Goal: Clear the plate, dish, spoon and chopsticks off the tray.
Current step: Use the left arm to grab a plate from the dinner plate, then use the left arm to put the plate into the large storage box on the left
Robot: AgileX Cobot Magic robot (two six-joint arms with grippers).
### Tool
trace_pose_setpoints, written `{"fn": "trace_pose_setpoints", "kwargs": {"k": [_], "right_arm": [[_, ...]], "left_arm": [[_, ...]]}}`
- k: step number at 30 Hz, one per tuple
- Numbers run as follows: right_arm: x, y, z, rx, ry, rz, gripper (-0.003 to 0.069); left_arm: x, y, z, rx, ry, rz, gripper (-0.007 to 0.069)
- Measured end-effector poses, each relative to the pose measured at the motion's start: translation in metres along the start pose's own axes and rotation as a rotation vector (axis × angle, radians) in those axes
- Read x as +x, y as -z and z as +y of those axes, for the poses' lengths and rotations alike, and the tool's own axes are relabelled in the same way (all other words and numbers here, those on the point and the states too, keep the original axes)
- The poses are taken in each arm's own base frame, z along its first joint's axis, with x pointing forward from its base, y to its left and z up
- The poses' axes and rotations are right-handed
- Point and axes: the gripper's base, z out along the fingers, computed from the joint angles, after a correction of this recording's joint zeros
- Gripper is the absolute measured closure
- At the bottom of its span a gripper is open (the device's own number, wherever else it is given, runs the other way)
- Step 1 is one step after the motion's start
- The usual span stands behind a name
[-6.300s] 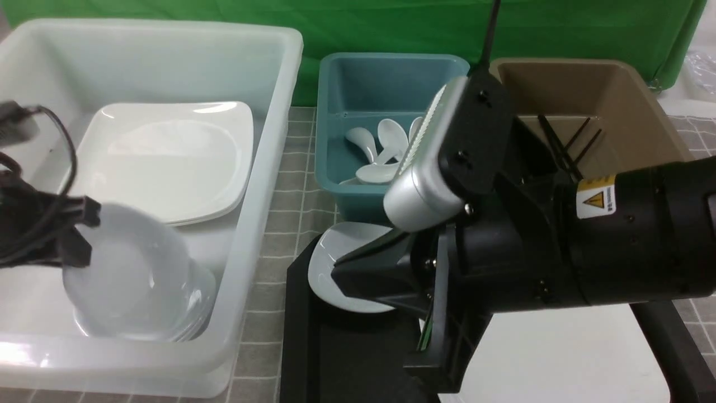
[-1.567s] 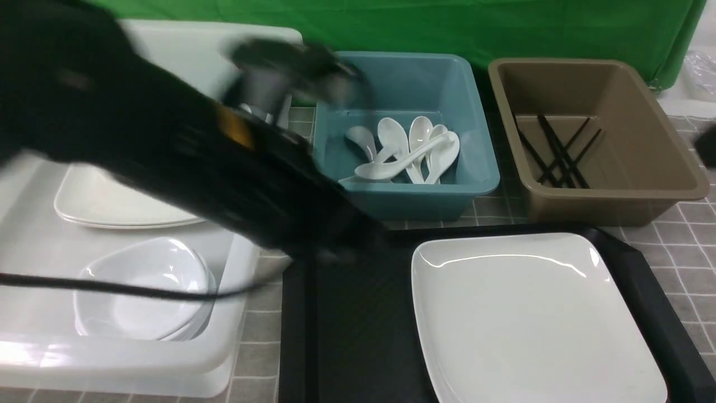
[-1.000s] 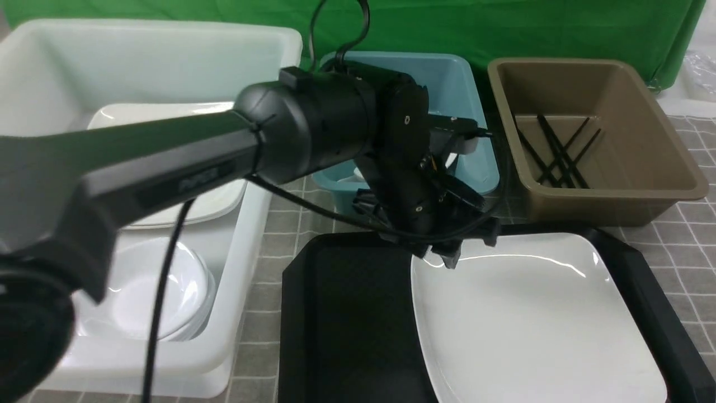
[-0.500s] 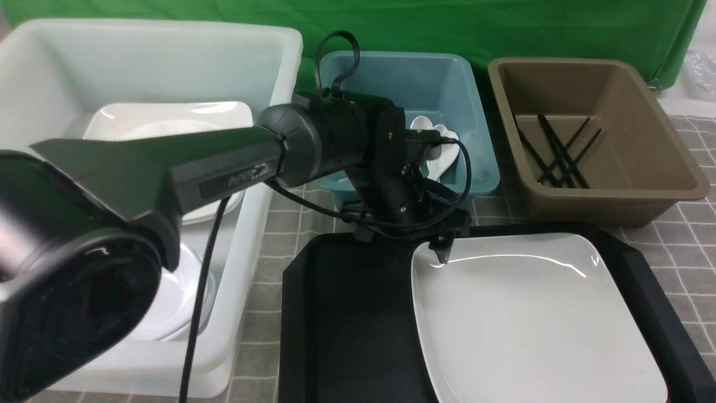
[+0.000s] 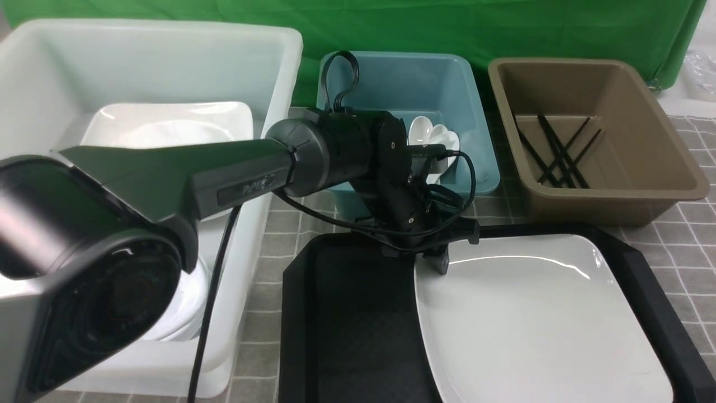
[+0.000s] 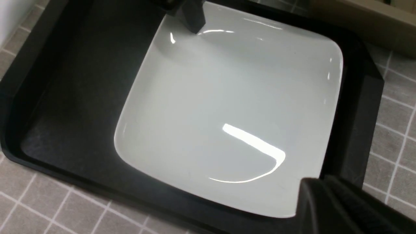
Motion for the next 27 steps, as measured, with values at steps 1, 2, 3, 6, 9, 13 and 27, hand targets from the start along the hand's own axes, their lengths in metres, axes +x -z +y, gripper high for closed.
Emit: {"fn": "trace_pose_setpoints", "kwargs": {"k": [1, 2, 3, 6, 9, 13, 27], "right_arm": [[0.0, 0.0, 0.0, 0.0, 0.0, 0.0, 0.0589], [0.0, 0.0, 0.0, 0.0, 0.0, 0.0, 0.0589], [0.0, 0.0, 0.0, -0.001, 0.0, -0.001, 0.0589], [0.0, 0.0, 0.0, 0.0, 0.0, -0.003, 0.0589], [-0.001, 0.0, 0.0, 0.0, -0.002, -0.014, 0.0587], [-0.003, 0.002, 0.001, -0.007, 0.013, -0.027, 0.0587], [-0.047, 0.06, 0.019, -0.139, 0.129, -0.319, 0.0581]], "left_arm": [[0.0, 0.003, -0.002, 0.006, 0.002, 0.004, 0.0448], [0.0, 0.005, -0.002, 0.006, 0.0, 0.006, 0.0448], [0.0, 0.008, -0.003, 0.007, -0.003, 0.008, 0.0449], [-0.001, 0.023, -0.008, 0.015, -0.023, 0.007, 0.0479], [-0.002, 0.063, -0.023, 0.059, -0.079, -0.031, 0.0552], [0.002, 0.114, -0.039, 0.115, -0.143, -0.076, 0.0595], [0.019, 0.26, -0.043, 0.189, -0.19, -0.365, 0.0595]]}}
